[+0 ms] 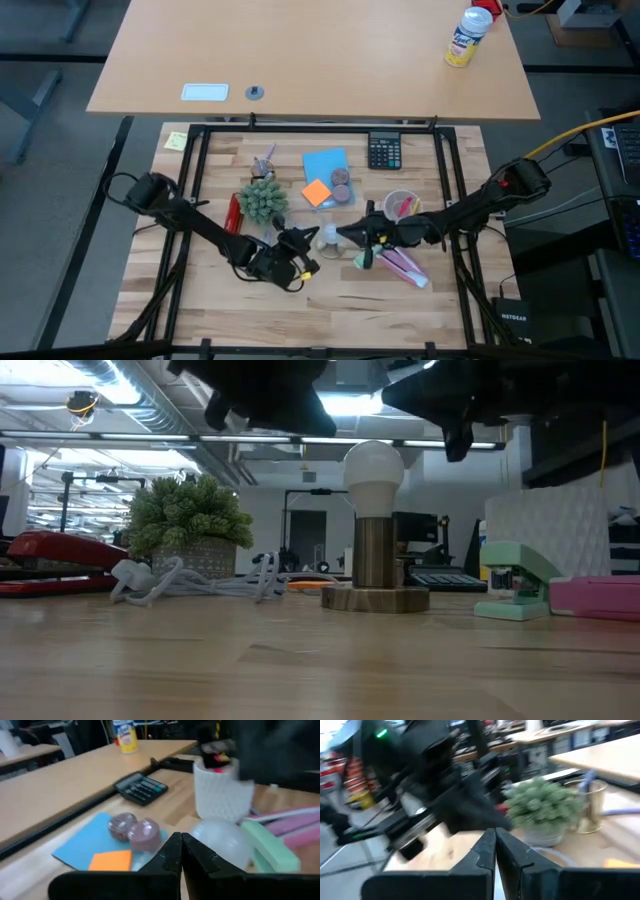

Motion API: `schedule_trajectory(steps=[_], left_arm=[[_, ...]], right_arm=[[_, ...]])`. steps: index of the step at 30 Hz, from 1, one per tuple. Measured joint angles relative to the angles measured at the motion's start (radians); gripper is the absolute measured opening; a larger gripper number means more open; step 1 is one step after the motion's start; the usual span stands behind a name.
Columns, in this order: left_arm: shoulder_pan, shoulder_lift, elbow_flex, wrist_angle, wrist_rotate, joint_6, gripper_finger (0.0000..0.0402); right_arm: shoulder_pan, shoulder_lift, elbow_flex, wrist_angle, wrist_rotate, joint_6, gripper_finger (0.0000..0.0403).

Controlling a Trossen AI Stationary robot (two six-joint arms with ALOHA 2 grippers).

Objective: Screw lightbulb
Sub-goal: Remove the white lightbulb from the lamp socket

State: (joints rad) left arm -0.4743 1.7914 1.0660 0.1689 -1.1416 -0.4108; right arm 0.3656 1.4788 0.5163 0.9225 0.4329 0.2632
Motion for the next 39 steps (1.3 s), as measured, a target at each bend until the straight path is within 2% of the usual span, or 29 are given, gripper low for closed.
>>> schedule_trajectory(steps=[2, 5, 14, 24, 35, 39], left_arm=[[0.018, -0.006, 0.0, 0.001, -0.004, 0.019, 0.0001], [0.045, -0.005, 0.0, -0.009, 0.009, 0.015, 0.0001], [0.098, 0.0, 0.0, -0.145, 0.113, -0.135, 0.0001], [0.094, 0.001, 0.0, -0.127, 0.221, -0.139, 0.0001], [0.049, 0.001, 0.0, -0.125, 0.24, -0.139, 0.0001], [0.035, 0.001, 0.0, -0.126, 0.188, -0.139, 0.0001]], right_arm=[[0.0, 0.001, 0.0, -0.016, -0.038, 0.018, 0.0017], [0.001, 0.022, 0.0, -0.035, -0.038, 0.05, 0.0017], [0.001, 0.12, 0.001, -0.019, -0.014, 0.131, 0.0017], [0.002, 0.127, -0.002, -0.038, 0.073, 0.133, 0.0017], [0.0, 0.127, -0.002, -0.072, 0.149, 0.182, 0.0017], [0.004, 0.127, -0.002, -0.074, 0.143, 0.202, 0.0017]])
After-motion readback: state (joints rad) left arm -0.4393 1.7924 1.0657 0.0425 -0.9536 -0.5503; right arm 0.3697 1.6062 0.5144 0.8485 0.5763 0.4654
